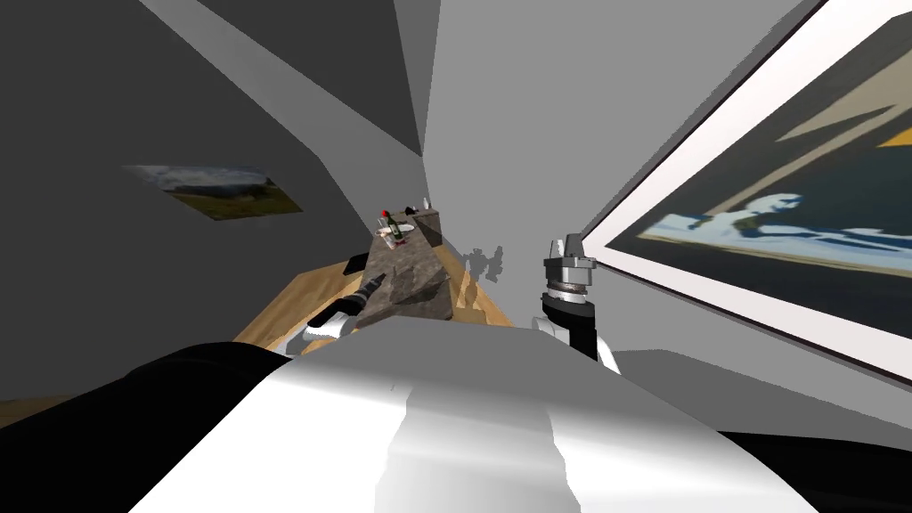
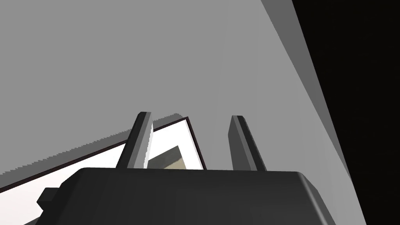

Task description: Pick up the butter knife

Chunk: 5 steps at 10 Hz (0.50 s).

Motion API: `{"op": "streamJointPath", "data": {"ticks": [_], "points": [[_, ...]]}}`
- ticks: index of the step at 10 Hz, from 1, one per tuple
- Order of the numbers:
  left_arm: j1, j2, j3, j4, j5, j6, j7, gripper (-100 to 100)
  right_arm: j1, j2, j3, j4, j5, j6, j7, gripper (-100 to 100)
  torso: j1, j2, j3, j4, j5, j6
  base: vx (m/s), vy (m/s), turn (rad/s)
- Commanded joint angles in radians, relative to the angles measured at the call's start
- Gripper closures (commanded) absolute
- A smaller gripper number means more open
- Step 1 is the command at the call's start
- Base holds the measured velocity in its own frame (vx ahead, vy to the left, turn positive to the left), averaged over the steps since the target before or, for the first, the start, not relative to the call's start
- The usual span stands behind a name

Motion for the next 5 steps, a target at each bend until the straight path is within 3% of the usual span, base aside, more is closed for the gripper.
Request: {"op": "streamJointPath", "data": {"ticks": [1, 2, 3, 5], "points": [[0.0, 0.008, 0.009, 0.019, 0.013, 0.03, -0.035, -100, 0.0, 0.0, 0.0, 0.0, 0.0, 0.0, 0.0, 0, 0.0, 0.0, 0.0, 0.0, 0.0, 0.0, 0.065, -0.069, -0.056], [0.011, 0.035, 0.025, 0.052, 0.042, 0.061, -0.069, -100, 0.0, 0.0, 0.0, 0.0, 0.0, 0.0, 0.0, 0, 0.001, 0.0, 0.0, 0.0, 0.0, 0.0, 0.066, -0.059, -0.132], [0.011, 0.035, 0.025, 0.052, 0.042, 0.061, -0.069, -100, 0.0, 0.0, 0.0, 0.0, 0.0, 0.0, 0.0, 0, 0.002, 0.0, 0.0, 0.0, 0.0, 0.0, 0.043, -0.039, -0.07], [0.036, 0.088, 0.054, 0.117, 0.098, 0.116, -0.129, -100, 0.0, 0.0, 0.0, 0.0, 0.0, 0.0, 0.0, 0, 0.003, 0.002, 0.001, 0.0, 0.001, 0.0, 0.06, -0.064, -0.173]]}}
